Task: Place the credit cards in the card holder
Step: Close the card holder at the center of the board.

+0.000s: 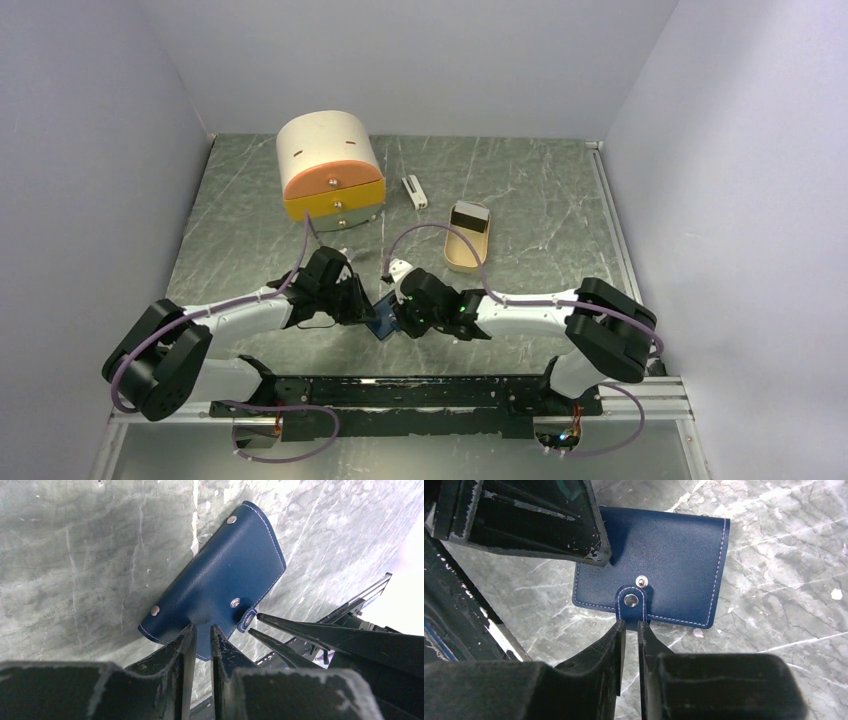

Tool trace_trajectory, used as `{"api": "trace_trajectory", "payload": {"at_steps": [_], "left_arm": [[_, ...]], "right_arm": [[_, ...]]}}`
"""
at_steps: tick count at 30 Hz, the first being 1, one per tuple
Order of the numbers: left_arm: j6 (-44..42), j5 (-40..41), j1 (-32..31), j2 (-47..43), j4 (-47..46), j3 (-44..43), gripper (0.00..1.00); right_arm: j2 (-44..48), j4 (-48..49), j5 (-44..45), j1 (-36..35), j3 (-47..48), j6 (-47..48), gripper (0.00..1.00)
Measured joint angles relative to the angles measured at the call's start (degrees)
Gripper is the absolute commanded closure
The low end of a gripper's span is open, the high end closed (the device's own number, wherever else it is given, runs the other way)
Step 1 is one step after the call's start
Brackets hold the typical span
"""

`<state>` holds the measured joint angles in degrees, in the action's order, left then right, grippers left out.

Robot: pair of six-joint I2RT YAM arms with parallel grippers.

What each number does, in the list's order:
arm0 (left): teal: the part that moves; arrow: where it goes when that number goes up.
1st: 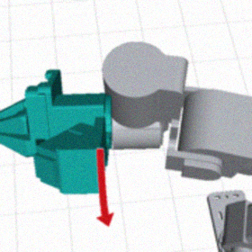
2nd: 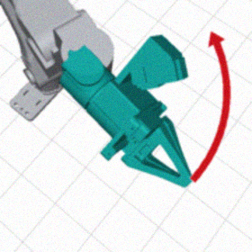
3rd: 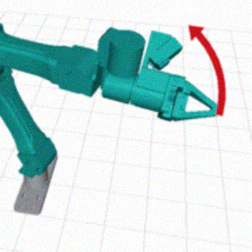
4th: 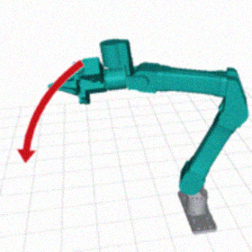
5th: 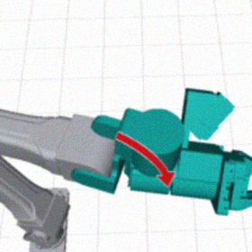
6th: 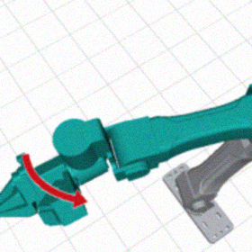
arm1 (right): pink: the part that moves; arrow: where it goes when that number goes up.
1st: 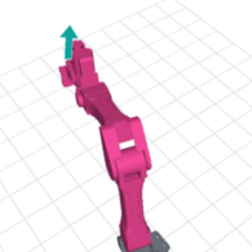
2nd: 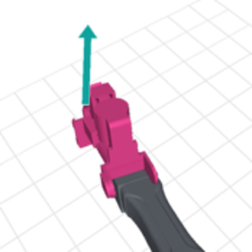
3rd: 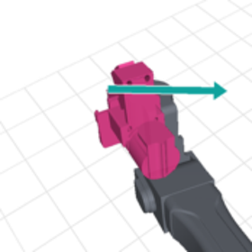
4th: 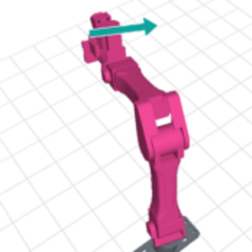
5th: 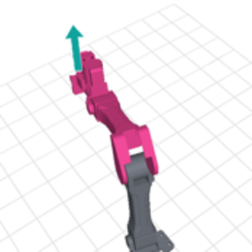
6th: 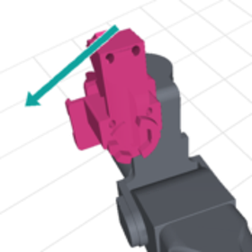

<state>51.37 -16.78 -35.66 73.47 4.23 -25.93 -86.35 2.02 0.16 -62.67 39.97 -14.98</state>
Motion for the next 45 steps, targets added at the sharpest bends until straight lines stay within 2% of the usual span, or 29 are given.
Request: {"api": "trace_trajectory", "payload": {"at_steps": [5, 15, 28, 45], "left_arm": [[0.0, 0.0, 0.0, -0.31, 0.02, 0.09, 0.77], [0.02, 0.02, 0.0, -1.18, 0.02, 0.55, 0.78], [0.07, 0.0, 0.0, -1.27, -0.57, 1.07, 0.78], [-1.27, 0.68, 1.84, -2.1, 2.4, -3.37, 0.78]], "right_arm": [[-1.27, -2.16, 2.62, -1.44, 1.6, -0.15, 0.75], [-5.33, -3.8, 7.98, -2.75, 5.44, -0.44, 0.76], [-6.29, -3.52, 12.17, -2.97, 6.43, -1.14, 0.78], [-4.13, 0.07, 11.65, -2.95, 3.45, -2.62, 0.78]]}}
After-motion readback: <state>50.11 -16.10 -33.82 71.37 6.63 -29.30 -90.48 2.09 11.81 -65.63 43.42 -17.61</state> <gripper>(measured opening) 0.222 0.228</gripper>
